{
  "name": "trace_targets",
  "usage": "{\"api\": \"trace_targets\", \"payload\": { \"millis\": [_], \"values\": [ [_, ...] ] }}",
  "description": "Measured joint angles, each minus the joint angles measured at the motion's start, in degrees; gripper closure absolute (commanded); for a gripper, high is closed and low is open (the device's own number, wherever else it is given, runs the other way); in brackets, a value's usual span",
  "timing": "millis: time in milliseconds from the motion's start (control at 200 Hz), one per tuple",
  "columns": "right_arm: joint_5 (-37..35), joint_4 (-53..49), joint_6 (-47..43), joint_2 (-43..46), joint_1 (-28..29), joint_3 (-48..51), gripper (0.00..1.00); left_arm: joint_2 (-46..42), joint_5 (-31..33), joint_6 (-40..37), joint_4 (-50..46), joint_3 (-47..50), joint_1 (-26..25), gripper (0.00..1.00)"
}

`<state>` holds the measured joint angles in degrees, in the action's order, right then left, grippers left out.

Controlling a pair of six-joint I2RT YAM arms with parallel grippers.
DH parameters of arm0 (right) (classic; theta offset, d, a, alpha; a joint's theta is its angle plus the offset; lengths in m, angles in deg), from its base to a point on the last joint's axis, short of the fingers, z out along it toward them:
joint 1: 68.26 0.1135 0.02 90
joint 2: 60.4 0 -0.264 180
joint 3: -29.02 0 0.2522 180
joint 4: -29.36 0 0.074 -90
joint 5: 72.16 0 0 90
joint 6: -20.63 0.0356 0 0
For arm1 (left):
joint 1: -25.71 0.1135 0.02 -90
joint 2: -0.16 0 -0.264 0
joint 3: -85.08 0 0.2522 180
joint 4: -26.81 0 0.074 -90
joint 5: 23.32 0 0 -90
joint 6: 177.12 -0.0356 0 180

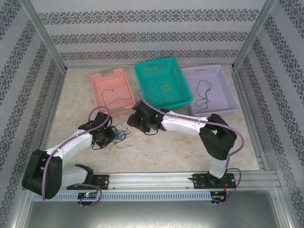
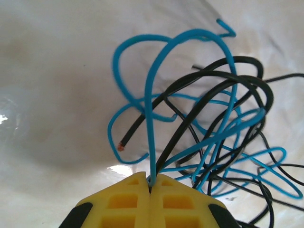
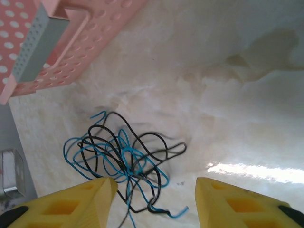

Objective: Untangle the cables

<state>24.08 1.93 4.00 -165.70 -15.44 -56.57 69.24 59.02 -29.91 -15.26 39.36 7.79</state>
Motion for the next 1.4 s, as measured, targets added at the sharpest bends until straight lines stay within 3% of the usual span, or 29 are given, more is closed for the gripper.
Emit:
{"api": "trace_targets", "payload": {
  "millis": [405, 515, 595, 759, 899, 1154, 1399],
  "values": [
    [-0.02, -0.22, 15.21, -6.99, 1.81, -3.87, 0.49, 0.66, 0.39, -0.28, 0.09, 0.24, -0.04, 1.00],
    [-0.42, -0.04, 17.62, -8.15, 1.81, -5.88, 0.69, 0.63, 0.39, -0.46, 0.09, 0.24, -0.04, 1.00],
    [-0.72, 0.33, 19.41, -9.18, 1.81, -7.34, 1.00, 0.63, 0.39, -0.52, 0.09, 0.24, -0.04, 1.00],
    [-3.06, -1.40, 19.04, -7.72, 1.55, -5.88, 1.00, 0.63, 1.42, -1.11, -0.46, -0.79, -0.04, 1.00],
    [-6.27, -5.29, 14.27, 3.37, -1.27, 2.86, 1.00, 0.63, 4.26, -1.77, -2.36, -3.67, -0.02, 1.00],
    [-12.20, -13.75, 2.40, 32.52, -14.82, 15.67, 1.00, 1.01, 9.27, -2.45, -4.96, -7.54, 0.17, 1.00],
    [-16.26, -24.11, -9.38, 45.94, -24.20, 16.65, 1.00, 4.59, 12.22, -2.62, -6.47, -9.77, 0.42, 1.00]
  ]
}}
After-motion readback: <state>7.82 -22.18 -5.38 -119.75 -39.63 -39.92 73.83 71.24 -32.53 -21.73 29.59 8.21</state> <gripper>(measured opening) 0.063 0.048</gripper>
